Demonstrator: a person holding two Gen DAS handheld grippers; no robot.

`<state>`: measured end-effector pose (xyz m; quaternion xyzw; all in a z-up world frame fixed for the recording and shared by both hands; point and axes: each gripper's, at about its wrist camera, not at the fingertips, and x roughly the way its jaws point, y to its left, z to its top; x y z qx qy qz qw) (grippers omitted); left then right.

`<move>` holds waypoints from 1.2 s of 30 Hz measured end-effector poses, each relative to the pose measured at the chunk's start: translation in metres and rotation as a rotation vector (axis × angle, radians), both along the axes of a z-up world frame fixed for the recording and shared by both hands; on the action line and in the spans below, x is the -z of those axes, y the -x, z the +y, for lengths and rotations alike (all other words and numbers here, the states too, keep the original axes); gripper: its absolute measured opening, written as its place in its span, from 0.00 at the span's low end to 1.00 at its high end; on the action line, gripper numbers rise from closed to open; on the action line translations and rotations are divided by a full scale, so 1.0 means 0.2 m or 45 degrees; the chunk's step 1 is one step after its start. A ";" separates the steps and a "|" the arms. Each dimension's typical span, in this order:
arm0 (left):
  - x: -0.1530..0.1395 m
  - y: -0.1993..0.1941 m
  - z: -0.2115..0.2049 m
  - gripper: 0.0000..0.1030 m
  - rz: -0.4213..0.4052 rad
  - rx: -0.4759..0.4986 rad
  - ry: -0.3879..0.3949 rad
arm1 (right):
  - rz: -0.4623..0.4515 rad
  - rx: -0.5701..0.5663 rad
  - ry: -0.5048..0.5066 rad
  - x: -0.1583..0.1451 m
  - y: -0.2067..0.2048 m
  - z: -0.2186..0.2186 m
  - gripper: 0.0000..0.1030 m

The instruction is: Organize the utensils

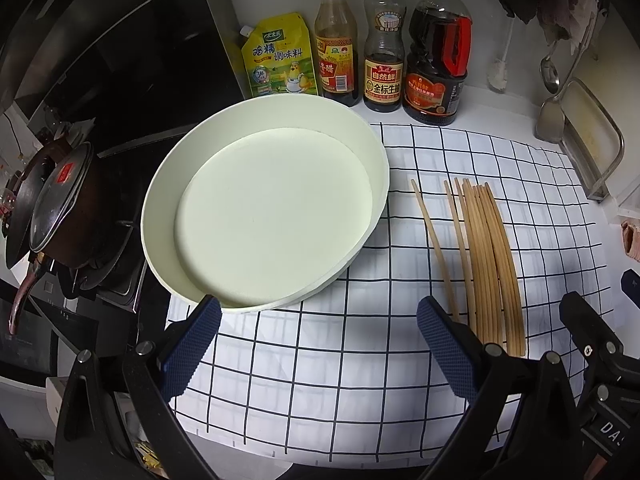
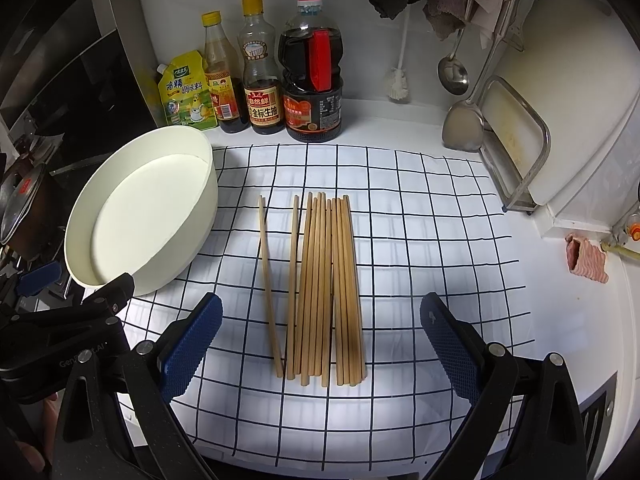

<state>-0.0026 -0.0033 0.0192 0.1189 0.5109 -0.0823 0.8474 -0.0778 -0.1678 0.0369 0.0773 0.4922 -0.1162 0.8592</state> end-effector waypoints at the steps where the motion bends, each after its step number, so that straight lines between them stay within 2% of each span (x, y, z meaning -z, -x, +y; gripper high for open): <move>1: 0.00 0.00 0.00 0.94 0.000 0.000 0.000 | 0.001 -0.001 0.000 0.00 0.00 0.00 0.92; 12: 0.07 -0.03 0.01 0.94 0.061 -0.014 0.048 | 0.013 0.001 -0.053 0.02 -0.03 -0.07 0.92; 16: 0.13 -0.01 -0.03 0.94 0.069 0.005 0.081 | 0.026 0.009 -0.073 0.10 0.02 -0.12 0.92; 24: 0.25 0.07 -0.23 0.94 -0.017 0.112 0.108 | 0.037 0.002 -0.071 0.31 0.05 -0.32 0.92; 29: 0.36 0.07 -0.32 0.94 -0.005 0.092 0.160 | 0.008 0.001 -0.045 0.43 0.01 -0.44 0.92; 33: 0.46 0.05 -0.37 0.94 0.000 0.045 0.151 | 0.025 -0.025 -0.074 0.55 -0.04 -0.50 0.92; 36: 0.51 0.03 -0.40 0.94 -0.013 0.033 0.134 | 0.036 -0.029 -0.045 0.62 -0.08 -0.51 0.92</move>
